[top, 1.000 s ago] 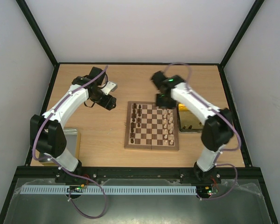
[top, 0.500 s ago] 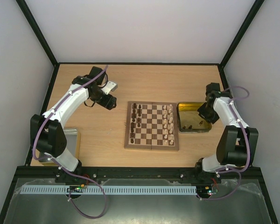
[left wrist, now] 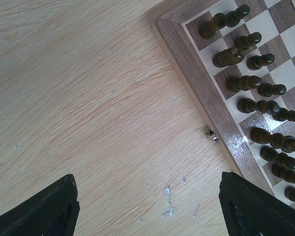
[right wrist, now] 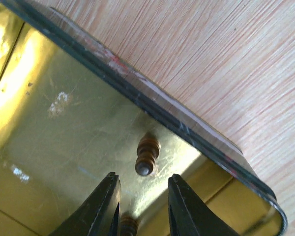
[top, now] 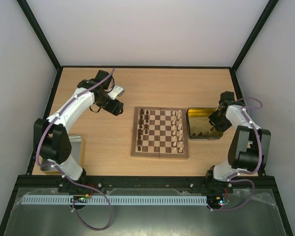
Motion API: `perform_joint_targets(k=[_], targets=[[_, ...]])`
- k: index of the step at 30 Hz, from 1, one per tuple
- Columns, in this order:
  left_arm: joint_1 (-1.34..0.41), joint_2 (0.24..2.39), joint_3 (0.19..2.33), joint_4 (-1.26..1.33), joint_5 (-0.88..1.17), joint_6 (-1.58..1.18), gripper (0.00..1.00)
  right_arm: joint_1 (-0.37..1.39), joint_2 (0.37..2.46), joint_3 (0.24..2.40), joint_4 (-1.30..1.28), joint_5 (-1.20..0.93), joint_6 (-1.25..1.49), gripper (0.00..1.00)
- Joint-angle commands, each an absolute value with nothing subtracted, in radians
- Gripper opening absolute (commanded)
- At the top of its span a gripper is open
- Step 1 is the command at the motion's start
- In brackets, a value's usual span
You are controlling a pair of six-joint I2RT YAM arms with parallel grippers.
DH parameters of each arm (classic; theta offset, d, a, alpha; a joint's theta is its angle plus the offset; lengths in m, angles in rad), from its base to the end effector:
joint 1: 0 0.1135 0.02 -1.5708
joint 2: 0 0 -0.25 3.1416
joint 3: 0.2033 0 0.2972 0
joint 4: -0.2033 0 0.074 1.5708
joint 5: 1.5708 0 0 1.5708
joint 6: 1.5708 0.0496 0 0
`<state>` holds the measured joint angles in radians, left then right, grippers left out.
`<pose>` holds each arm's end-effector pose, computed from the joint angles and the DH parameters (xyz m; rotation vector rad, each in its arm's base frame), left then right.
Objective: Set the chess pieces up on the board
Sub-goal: Pick up the chess piece from the storage box.
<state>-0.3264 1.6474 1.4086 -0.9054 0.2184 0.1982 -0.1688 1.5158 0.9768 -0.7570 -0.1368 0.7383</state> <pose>0.3629 -0.1342 0.2408 0.7652 2.6017 -0.3343 0.3169 -0.0471 0.1467 1.2464 2.6197 0.3034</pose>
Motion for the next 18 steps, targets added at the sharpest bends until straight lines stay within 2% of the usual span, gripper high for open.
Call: perform_joint_targets(k=[1, 8, 18], targets=[[-0.330, 1.658, 1.439, -0.927, 0.230, 0.202, 0.78, -0.191, 1.561, 0.983, -0.704, -0.146, 0.737, 0.25], [-0.331, 1.652, 1.434, -0.926, 0.219, 0.201, 0.78, -0.198, 1.621, 1.004, -0.682, -0.157, 0.730, 0.25], [-0.330, 1.648, 1.426, -0.923, 0.212, 0.202, 0.78, -0.198, 1.643, 0.985, -0.661, -0.176, 0.715, 0.13]])
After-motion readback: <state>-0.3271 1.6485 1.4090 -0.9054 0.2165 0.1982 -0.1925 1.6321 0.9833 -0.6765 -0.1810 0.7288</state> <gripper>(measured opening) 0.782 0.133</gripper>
